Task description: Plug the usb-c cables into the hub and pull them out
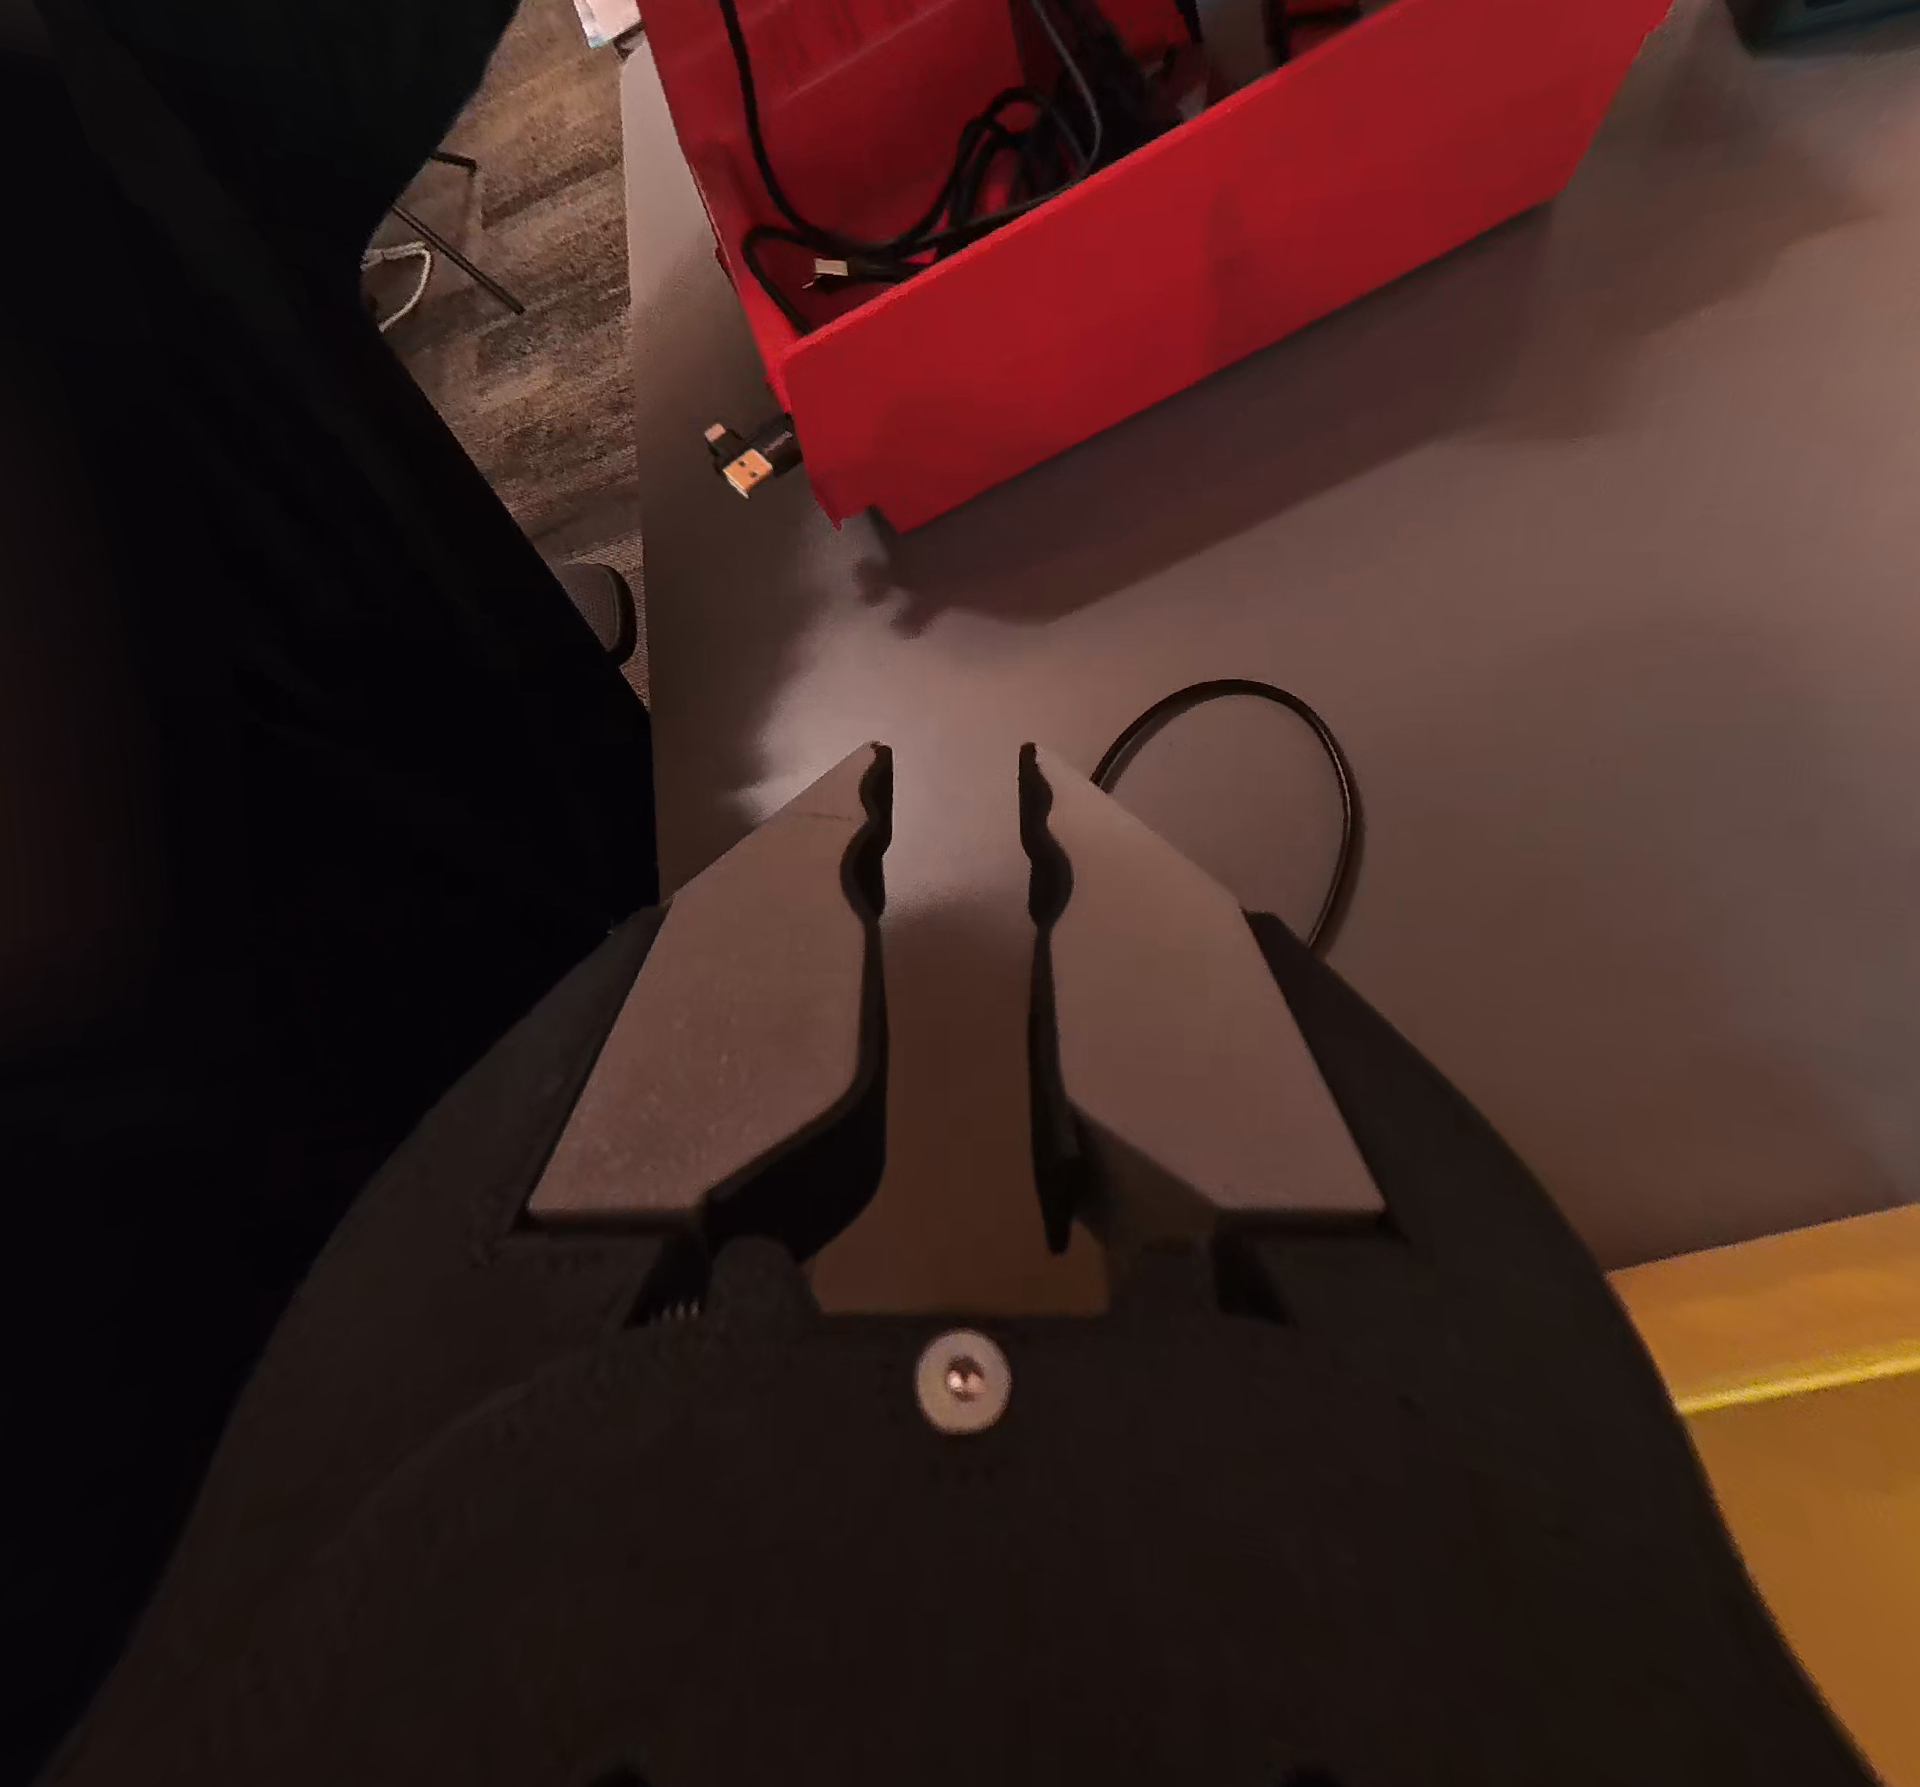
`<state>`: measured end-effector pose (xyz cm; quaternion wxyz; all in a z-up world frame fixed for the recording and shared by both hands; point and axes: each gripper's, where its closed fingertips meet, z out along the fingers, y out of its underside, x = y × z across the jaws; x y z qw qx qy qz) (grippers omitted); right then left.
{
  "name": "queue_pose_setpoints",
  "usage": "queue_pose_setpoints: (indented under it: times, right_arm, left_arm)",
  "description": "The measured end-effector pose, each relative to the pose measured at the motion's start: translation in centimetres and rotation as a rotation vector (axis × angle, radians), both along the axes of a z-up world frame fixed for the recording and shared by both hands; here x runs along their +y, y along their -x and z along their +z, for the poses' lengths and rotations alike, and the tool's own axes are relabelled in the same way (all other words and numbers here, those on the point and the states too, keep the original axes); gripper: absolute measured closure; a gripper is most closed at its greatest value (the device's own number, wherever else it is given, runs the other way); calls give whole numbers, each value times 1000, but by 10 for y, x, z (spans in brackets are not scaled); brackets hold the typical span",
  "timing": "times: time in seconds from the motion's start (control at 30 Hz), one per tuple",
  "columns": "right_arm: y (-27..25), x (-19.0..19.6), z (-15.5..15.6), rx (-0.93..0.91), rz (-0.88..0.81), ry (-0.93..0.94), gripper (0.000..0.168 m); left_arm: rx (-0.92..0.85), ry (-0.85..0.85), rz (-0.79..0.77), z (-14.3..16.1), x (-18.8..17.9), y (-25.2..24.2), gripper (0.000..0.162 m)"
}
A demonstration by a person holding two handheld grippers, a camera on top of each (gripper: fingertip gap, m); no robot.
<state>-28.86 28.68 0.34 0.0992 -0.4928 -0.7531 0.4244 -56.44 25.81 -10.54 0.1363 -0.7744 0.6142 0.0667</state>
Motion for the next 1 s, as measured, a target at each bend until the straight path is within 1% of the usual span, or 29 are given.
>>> queue_pose_setpoints:
  times: [0.1,0.23,0.27,0.33,0.4,0.47,0.53,0.6,0.63,0.7,0.73,0.77,0.8,0.87,0.93,1.0]
  right_arm:
    - [-3,0,2,19,-3,-15,146]
    - [3,-1,10,70,-61,-65,141]
    - [6,-5,15,89,-63,-73,138]
    - [15,-16,28,136,-59,-69,136]
    - [34,-26,44,177,-76,-45,131]
    - [63,-34,60,231,-118,-32,124]
    - [90,-52,77,285,-131,-1,119]
    - [121,-46,79,317,-230,-88,114]
    - [133,-45,76,310,-260,-109,114]
    - [149,-54,65,241,-261,-87,115]
    - [154,-63,64,228,-245,-45,120]
    - [158,-70,67,240,-221,-18,137]
    - [161,-72,66,242,-214,-30,146]
    - [167,-73,62,214,-219,-76,151]
    - [170,-70,61,215,-223,-160,159]
    - [168,-73,63,201,-213,-147,160]
  left_arm:
    - [-18,-250,70,43,-1,1,141]
    - [42,-602,141,120,-3,1,142]
    - [51,-659,148,136,-6,-4,142]
    - [42,-711,165,157,-11,-21,142]
    - [7,-731,161,165,-11,-43,142]
    - [27,-773,169,169,-7,-58,142]
    - [48,-802,181,168,-6,-72,142]
    - [39,-827,209,166,-9,-83,142]
    - [36,-843,222,165,-11,-88,142]
    - [16,-879,257,165,-17,-95,142]
    - [3,-899,278,166,-19,-97,142]
    - [-1,-911,292,166,-21,-98,142]
    - [15,-927,316,166,-23,-96,142]
    - [34,-951,361,165,-28,-87,141]
    - [-27,-970,406,167,-33,-83,141]
    - [-99,-982,430,169,-39,-85,140]
